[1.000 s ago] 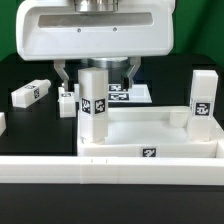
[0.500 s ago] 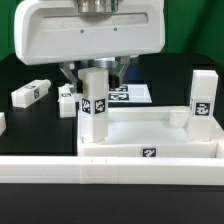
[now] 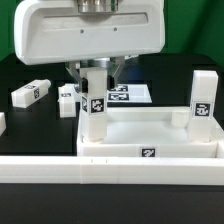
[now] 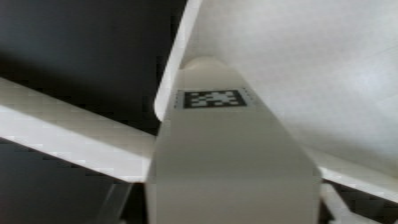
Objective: Assemble desk
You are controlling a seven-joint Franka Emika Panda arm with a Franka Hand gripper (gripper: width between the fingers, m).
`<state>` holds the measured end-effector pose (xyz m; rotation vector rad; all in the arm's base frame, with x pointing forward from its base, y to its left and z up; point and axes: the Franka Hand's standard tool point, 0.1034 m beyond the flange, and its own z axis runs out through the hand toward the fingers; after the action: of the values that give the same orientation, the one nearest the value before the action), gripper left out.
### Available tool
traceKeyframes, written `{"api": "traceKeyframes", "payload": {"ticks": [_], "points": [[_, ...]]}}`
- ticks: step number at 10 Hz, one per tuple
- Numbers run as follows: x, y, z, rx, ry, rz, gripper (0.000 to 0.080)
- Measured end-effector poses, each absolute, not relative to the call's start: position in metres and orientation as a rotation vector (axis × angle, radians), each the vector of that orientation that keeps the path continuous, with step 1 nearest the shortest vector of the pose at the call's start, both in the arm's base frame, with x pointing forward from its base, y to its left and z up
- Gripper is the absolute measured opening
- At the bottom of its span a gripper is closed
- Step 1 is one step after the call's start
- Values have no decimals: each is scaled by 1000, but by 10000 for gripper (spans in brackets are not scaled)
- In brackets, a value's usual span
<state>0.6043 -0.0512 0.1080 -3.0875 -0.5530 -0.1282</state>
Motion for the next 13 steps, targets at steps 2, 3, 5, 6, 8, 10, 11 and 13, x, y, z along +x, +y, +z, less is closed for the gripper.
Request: {"api": "traceKeyframes", "payload": {"ticks": [2, 3, 5, 6, 8, 10, 11, 13], "points": [[604, -53, 108, -3100, -313, -127, 289], [604, -54, 108, -3108, -146, -126, 291], [603, -56, 108, -3093, 143, -122, 291], [603, -58, 107, -3072, 307, -118, 291], [602, -59, 107, -3021, 616, -110, 291], [602, -60, 106, -2937, 925, -99, 291], [602, -60, 106, -2889, 1056, -95, 291], [602, -61, 106, -2817, 1219, -86, 291]]}}
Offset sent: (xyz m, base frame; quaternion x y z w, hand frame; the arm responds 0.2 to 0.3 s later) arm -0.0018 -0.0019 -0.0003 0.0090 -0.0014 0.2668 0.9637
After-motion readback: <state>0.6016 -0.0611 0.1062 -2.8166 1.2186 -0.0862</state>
